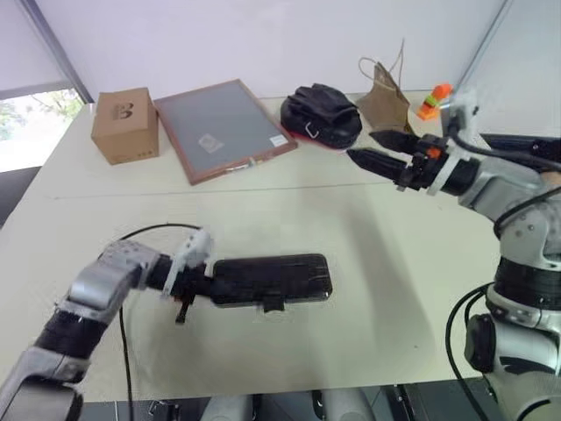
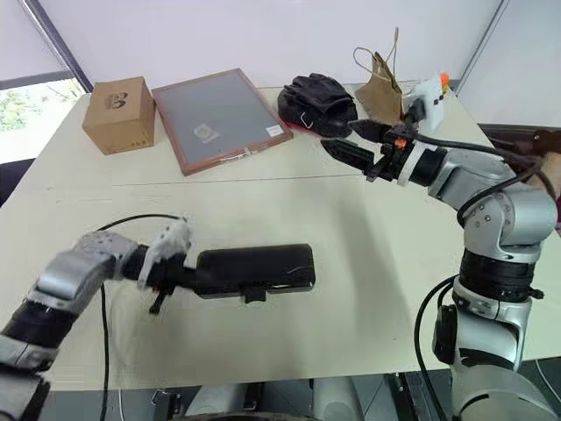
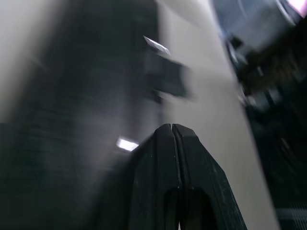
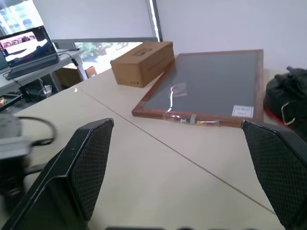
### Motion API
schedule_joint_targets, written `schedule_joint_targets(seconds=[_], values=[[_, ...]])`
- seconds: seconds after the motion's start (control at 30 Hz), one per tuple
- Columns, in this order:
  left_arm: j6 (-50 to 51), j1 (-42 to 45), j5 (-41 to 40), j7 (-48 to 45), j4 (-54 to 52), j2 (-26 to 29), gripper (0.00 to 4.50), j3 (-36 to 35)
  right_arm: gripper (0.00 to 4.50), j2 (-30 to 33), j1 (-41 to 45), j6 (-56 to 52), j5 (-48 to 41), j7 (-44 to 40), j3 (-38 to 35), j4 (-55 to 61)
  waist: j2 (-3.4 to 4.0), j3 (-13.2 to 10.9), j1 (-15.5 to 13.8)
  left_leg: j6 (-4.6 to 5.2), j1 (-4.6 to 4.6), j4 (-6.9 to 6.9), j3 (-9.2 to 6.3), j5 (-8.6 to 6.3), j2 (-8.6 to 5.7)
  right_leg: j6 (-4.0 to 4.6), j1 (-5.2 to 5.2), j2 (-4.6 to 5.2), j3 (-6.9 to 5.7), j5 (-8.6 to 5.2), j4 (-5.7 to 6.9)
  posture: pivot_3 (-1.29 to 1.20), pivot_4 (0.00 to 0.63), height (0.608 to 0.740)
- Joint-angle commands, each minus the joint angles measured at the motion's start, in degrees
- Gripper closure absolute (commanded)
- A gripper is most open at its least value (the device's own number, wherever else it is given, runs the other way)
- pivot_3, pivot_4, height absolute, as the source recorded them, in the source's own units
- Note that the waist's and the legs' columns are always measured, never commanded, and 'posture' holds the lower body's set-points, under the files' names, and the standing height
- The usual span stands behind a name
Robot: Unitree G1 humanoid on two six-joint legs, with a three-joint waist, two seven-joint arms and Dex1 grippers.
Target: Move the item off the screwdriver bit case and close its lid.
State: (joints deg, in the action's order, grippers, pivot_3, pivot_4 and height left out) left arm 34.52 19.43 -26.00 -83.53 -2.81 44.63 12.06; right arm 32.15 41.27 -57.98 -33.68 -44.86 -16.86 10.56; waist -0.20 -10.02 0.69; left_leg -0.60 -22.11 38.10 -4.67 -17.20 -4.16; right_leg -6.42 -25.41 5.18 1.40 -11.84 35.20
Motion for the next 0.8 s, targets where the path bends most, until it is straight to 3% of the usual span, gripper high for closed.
schedule_joint_targets(seconds=[0.03,0.2,0.3,0.37,0.53,0.67,0.8], values=[[12.0,4.9,-12.6,6.1,-1.9,-3.7,4.50,-10.2,0.06,0.0,-0.8,1.3,-1.5,1.1,2.1,3.8,-0.09,-0.1,-0.6,0.01,-0.09,0.13,-0.11,0.02,-0.01,0.00,0.00,-0.07,-0.11,0.01,0.02,0.00,0.150,0.740],[24.6,10.3,-27.3,12.4,-6.8,-4.3,4.50,-20.5,0.06,1.7,-5.1,2.2,-0.7,0.2,8.8,8.5,-0.23,-0.2,0.0,0.06,-0.21,0.22,-0.20,0.00,0.00,-0.01,-0.01,-0.12,-0.25,0.01,0.00,0.00,0.150,0.740],[26.7,14.9,-30.2,16.3,-5.0,-4.9,4.50,-23.6,0.82,2.9,-7.6,3.4,-0.1,-0.8,13.1,11.6,-0.22,-0.2,0.3,-0.07,-0.21,0.19,-0.13,0.07,0.00,-0.02,-0.05,-0.14,-0.19,0.01,-0.03,0.00,0.150,0.740],[24.6,16.9,-28.1,17.4,-2.9,-5.1,4.50,-22.9,1.86,4.1,-8.8,3.8,-0.4,-1.9,15.4,13.7,-0.22,-0.2,0.3,-0.06,-0.21,0.19,-0.11,0.07,0.00,-0.02,-0.05,-0.15,-0.19,0.01,-0.02,0.00,0.150,0.740],[3.3,22.0,-6.5,14.7,12.4,-7.0,4.50,-8.1,4.46,7.3,-13.0,2.6,-2.7,-6.3,24.9,24.6,-0.20,-0.1,-0.1,-0.05,-0.06,0.16,-0.12,0.06,0.00,-0.01,0.08,-0.18,-0.23,0.01,0.00,0.00,0.150,0.740],[-5.6,27.4,2.3,12.6,27.3,-12.2,4.50,-1.7,4.46,6.5,-15.7,6.2,2.4,-5.9,35.7,26.8,-0.35,-0.1,-0.1,-0.04,-0.10,0.20,-0.12,0.06,-0.03,-0.02,0.09,-0.18,-0.24,0.01,-0.03,0.00,0.150,0.740],[-15.6,31.1,10.5,10.2,38.5,-16.8,4.50,3.4,4.46,5.9,-16.6,9.0,6.9,-4.5,41.6,26.2,-0.36,-0.1,-0.1,-0.06,-0.20,0.26,-0.09,0.08,-0.04,-0.02,0.02,-0.17,-0.24,0.01,-0.03,0.00,0.150,0.740]])
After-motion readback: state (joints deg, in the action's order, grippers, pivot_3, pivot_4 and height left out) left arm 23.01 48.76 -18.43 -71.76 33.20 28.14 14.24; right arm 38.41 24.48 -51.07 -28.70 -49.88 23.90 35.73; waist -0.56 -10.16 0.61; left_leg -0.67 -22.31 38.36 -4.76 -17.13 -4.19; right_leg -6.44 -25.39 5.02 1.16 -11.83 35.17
